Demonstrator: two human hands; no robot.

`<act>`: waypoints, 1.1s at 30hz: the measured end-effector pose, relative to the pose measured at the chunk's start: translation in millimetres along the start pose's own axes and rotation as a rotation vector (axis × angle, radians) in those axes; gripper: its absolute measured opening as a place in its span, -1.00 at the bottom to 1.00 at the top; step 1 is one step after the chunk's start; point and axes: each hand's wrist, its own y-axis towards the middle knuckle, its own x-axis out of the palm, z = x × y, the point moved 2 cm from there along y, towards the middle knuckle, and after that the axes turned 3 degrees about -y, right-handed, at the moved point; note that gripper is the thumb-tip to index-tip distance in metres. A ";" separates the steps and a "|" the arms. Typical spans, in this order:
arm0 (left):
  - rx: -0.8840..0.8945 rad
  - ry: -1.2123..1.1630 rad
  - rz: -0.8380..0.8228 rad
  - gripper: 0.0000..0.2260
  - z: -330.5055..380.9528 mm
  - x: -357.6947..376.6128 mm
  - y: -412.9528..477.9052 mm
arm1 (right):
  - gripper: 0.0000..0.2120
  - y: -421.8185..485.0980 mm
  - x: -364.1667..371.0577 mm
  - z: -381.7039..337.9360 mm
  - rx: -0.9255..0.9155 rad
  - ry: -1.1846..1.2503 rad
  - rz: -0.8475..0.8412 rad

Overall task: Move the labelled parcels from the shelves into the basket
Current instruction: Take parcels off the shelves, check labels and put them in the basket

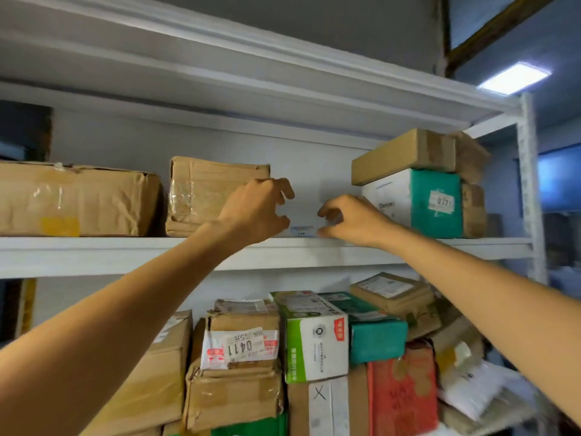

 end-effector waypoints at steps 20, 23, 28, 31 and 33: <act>-0.032 -0.191 -0.228 -0.62 111.4 87.7 79.6 | -0.58 -66.1 -115.9 114.2 0.228 -0.286 0.081; -0.054 -0.140 -0.225 -0.60 124.2 88.8 91.0 | -0.67 -57.2 -123.3 132.3 0.190 -0.270 0.095; -0.116 -0.012 -0.221 -0.61 143.9 87.0 114.1 | -0.74 -36.6 -134.0 164.3 0.103 -0.222 0.101; -0.139 0.067 -0.222 -0.59 153.7 85.9 124.7 | -0.75 -24.9 -144.3 180.4 0.041 -0.218 0.072; -0.150 0.107 -0.224 -0.58 160.6 85.6 128.1 | -0.75 -19.2 -150.9 189.4 0.019 -0.202 0.068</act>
